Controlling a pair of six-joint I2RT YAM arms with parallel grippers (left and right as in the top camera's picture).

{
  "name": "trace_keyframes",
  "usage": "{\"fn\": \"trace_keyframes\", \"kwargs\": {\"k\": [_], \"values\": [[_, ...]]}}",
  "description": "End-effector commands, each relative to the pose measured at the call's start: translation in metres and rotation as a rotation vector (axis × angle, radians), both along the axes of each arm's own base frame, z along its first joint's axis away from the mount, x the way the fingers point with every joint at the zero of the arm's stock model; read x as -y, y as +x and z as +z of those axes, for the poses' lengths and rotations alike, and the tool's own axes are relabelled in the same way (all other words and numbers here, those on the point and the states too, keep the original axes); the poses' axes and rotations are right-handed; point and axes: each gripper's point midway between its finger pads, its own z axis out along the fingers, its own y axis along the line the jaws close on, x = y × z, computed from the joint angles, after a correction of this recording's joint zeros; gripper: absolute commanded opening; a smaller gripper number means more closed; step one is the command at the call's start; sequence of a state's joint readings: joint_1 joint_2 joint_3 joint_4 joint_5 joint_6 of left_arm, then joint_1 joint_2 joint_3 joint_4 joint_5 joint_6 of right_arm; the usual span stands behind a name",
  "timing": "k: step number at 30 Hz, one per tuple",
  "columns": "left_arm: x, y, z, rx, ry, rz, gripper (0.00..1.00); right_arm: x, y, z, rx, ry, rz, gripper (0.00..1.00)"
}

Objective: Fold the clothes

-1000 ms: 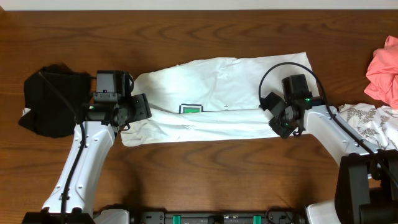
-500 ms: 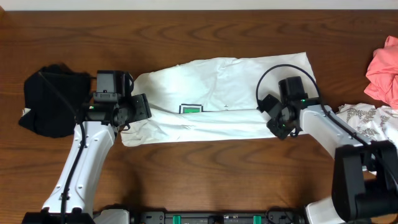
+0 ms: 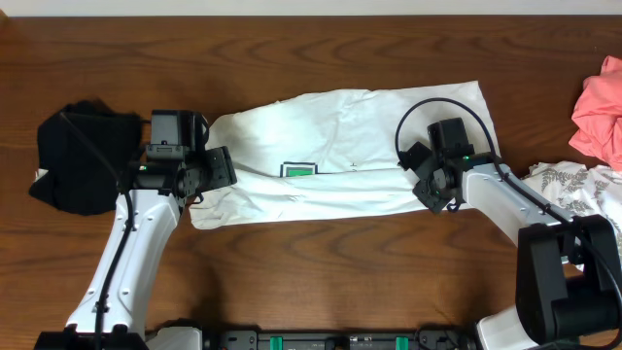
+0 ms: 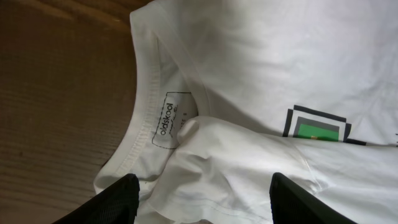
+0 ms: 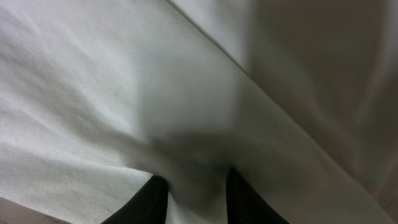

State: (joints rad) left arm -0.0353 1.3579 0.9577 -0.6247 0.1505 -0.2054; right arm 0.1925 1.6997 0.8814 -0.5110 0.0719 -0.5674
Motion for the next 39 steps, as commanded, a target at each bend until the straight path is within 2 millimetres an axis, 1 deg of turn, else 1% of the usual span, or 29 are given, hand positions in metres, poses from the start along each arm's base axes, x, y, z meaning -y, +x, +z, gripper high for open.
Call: {"fn": "trace_keyframes", "kwargs": {"k": [1, 9, 12, 14, 17, 21, 24, 27, 32, 37, 39], "values": [[-0.001, -0.002, -0.001, -0.004, -0.002, 0.002, 0.68, 0.008, -0.004, -0.007, -0.017, -0.051, -0.025, 0.31], [-0.001, -0.002, -0.001, -0.004, -0.002, 0.002, 0.68, 0.011, -0.005, -0.007, -0.018, -0.069, -0.029, 0.3], [-0.001, -0.002, -0.001, -0.004, -0.002, 0.002, 0.68, 0.011, -0.004, -0.006, -0.017, -0.069, -0.029, 0.24], [-0.001, -0.002, -0.001, -0.004, -0.002, 0.002, 0.68, 0.011, -0.004, -0.006, -0.016, -0.069, -0.029, 0.22], [-0.001, -0.002, -0.001, -0.004, -0.002, 0.002, 0.68, 0.011, -0.004, -0.005, -0.014, -0.069, -0.029, 0.15], [-0.001, -0.002, -0.001, -0.006, -0.002, 0.002, 0.68, 0.011, -0.003, -0.003, -0.009, -0.068, -0.029, 0.14], [-0.001, -0.002, -0.003, -0.011, -0.002, 0.002, 0.68, 0.01, 0.0, 0.004, -0.001, -0.066, -0.029, 0.14], [-0.001, -0.002, -0.005, -0.017, -0.002, 0.002, 0.68, 0.009, 0.004, 0.012, 0.011, -0.063, -0.03, 0.12], [-0.001, -0.002, -0.005, -0.019, -0.002, 0.002, 0.68, 0.007, 0.015, 0.026, 0.041, -0.047, -0.066, 0.02], [-0.001, -0.002, -0.005, -0.019, -0.002, 0.002, 0.68, 0.005, 0.035, 0.041, 0.114, -0.027, -0.132, 0.01], [-0.001, -0.002, -0.005, -0.019, -0.002, 0.002, 0.68, 0.004, 0.042, 0.043, 0.139, -0.018, -0.138, 0.02]]}}
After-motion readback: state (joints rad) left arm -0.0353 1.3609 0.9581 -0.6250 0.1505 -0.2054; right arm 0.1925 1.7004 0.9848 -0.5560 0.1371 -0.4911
